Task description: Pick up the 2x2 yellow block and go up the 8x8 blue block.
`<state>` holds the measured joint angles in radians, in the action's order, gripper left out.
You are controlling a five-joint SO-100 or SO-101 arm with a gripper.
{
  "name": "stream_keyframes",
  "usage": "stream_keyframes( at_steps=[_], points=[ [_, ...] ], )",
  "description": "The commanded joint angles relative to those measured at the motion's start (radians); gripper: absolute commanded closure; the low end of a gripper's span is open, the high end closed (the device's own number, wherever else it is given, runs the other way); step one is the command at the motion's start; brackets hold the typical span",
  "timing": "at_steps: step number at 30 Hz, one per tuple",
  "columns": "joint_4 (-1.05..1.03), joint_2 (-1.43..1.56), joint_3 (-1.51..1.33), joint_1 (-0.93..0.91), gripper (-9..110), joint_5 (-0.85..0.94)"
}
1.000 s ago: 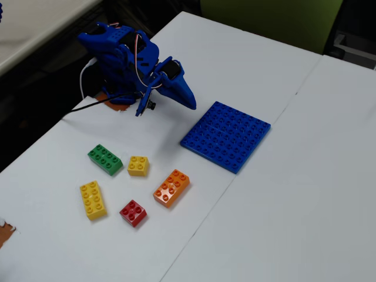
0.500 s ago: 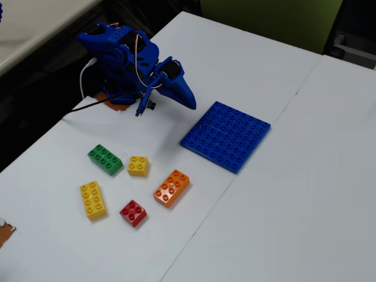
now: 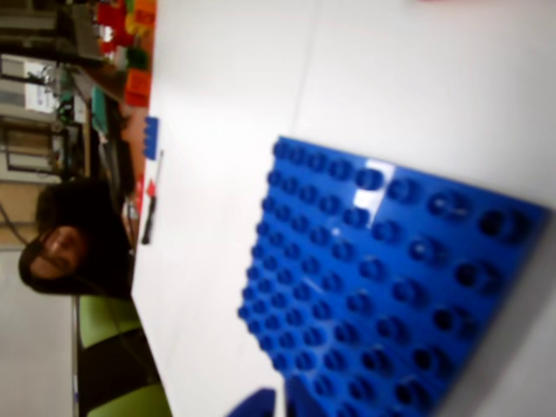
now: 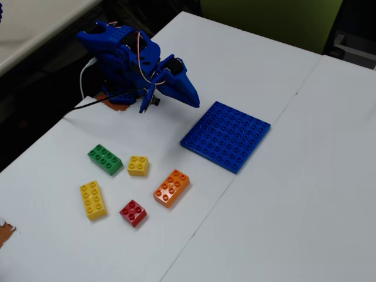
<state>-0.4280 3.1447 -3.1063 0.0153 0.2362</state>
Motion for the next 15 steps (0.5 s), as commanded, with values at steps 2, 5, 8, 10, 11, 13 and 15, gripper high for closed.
stream_keyframes(
  at_steps=[2,5,8,10,11,13,15],
  points=[
    [0.222,-0.190,0.058,-0.011,101,-0.031],
    [0.190,-0.328,0.233,-0.043,101,-0.100],
    [0.087,-0.456,0.436,-0.060,101,-0.112],
    [0.031,-0.531,0.552,-0.066,101,-0.089],
    [0.003,-0.563,0.604,-0.066,101,-0.055],
    [-0.089,-0.632,0.718,-0.066,101,0.052],
    [-0.206,-0.706,0.830,-0.067,101,0.190]
  ],
)
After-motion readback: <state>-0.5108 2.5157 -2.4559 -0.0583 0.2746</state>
